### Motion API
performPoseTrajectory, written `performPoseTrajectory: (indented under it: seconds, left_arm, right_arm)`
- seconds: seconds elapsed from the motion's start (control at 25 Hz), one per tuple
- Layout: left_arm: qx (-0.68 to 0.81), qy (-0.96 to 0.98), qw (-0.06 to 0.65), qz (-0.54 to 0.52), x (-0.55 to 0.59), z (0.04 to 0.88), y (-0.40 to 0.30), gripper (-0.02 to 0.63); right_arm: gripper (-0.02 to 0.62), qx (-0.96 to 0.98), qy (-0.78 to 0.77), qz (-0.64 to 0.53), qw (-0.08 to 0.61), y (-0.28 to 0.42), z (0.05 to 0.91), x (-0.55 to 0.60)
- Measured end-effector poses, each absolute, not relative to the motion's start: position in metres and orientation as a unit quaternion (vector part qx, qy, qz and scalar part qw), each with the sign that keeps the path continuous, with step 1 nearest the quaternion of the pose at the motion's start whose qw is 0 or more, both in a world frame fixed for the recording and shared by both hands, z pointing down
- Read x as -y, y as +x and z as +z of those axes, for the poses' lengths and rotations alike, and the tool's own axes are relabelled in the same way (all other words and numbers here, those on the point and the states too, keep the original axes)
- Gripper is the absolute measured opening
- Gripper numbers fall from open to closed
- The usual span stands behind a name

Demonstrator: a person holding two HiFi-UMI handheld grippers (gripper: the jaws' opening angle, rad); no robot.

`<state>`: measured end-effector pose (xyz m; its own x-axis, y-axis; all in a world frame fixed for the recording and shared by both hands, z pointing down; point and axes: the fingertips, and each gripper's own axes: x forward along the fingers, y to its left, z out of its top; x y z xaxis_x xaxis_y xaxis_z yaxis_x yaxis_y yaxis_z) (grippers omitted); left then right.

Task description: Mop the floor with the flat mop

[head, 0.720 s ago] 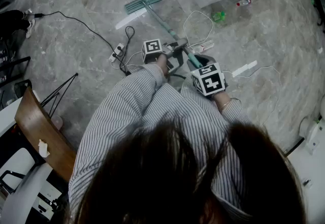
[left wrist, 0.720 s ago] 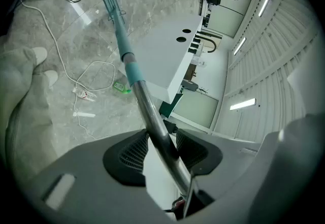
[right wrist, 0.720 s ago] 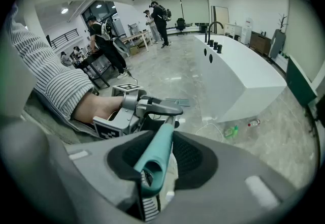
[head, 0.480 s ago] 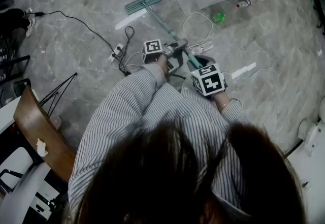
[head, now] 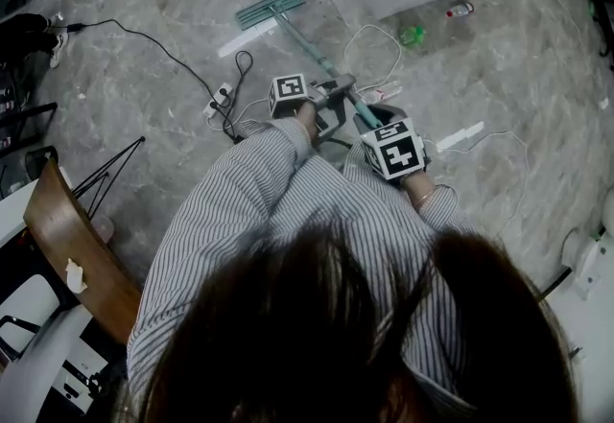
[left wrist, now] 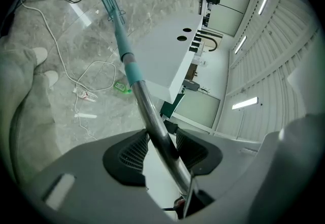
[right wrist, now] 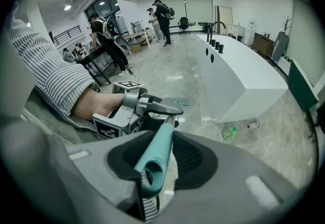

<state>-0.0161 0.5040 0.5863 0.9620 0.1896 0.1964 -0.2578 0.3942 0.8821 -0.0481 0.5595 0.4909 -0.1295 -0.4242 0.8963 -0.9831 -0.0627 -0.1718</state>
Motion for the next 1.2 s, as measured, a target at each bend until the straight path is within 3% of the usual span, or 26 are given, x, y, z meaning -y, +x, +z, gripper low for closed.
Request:
performPoseTrajectory:
  seconds: [0.44,0.88,1.2]
  left_arm:
    - [0.032,0.552,0.822,0.134,-0.498,0.582,0.009,0.179]
    - [0.018,0.55,0.825,0.132,-0.422,0.589,0.035,0.19]
    - [-0.009,0.542,0.827,0.151,-0.29,0.604,0.07,0.187]
  right_arm:
    - [0.118,0.621,0.575,0.439,0.302,-0.02,0.487,-0.553]
    - [0.121,0.625,0.564,0.445,0.306,0.007,0.496,-0.477]
    - [0.115,0.587,0.589,0.506,0.229,0.046,0.514,-0.344]
